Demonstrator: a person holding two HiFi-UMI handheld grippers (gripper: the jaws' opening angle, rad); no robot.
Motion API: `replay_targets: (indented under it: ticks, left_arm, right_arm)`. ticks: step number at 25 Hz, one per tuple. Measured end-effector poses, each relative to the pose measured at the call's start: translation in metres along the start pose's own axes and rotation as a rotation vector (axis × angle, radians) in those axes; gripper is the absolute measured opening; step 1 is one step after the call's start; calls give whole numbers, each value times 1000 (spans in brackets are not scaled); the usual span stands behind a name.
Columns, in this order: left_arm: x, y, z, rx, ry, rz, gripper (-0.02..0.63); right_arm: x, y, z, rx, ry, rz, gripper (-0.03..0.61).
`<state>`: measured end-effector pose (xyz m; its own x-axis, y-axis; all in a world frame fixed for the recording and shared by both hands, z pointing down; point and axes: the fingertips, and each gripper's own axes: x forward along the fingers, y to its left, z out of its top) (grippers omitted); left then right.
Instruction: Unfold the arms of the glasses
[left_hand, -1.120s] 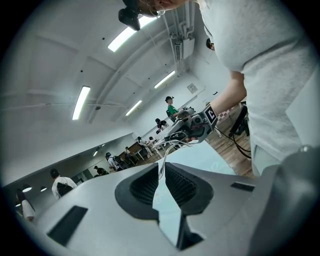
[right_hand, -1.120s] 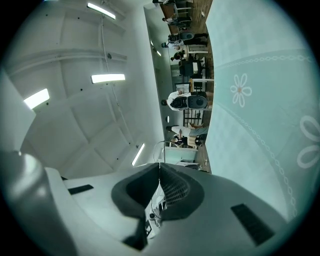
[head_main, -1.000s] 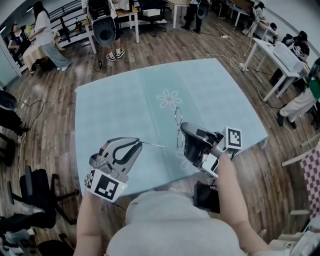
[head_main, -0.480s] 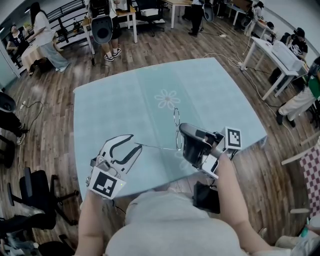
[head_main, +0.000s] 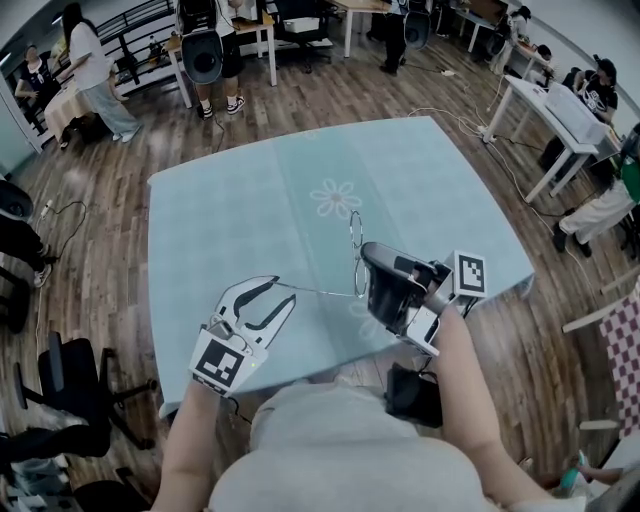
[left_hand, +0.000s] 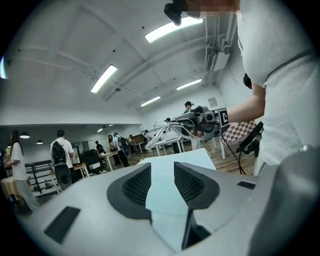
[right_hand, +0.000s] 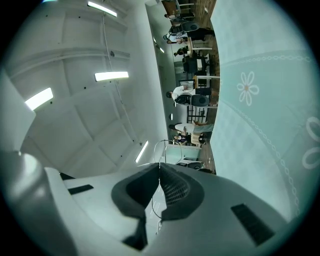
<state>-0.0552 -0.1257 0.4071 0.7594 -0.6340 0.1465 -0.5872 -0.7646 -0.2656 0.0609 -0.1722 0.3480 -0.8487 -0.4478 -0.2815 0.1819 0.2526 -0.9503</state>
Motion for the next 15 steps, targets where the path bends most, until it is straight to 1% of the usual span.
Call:
replay_targets:
  ticks: [5,10,15]
  left_arm:
    - [12,-19,4,-101,-24,-27,149]
    - [32,-45,21,-117,-73,-45,149]
    - [40,-55,33,-134,-103,-58,149]
  right_arm:
    - [4,0,-2,7,-8,16,12]
    - [1,-1,-3,25,-17,17,12]
    - [4,-2,-1,26,-32,8,12]
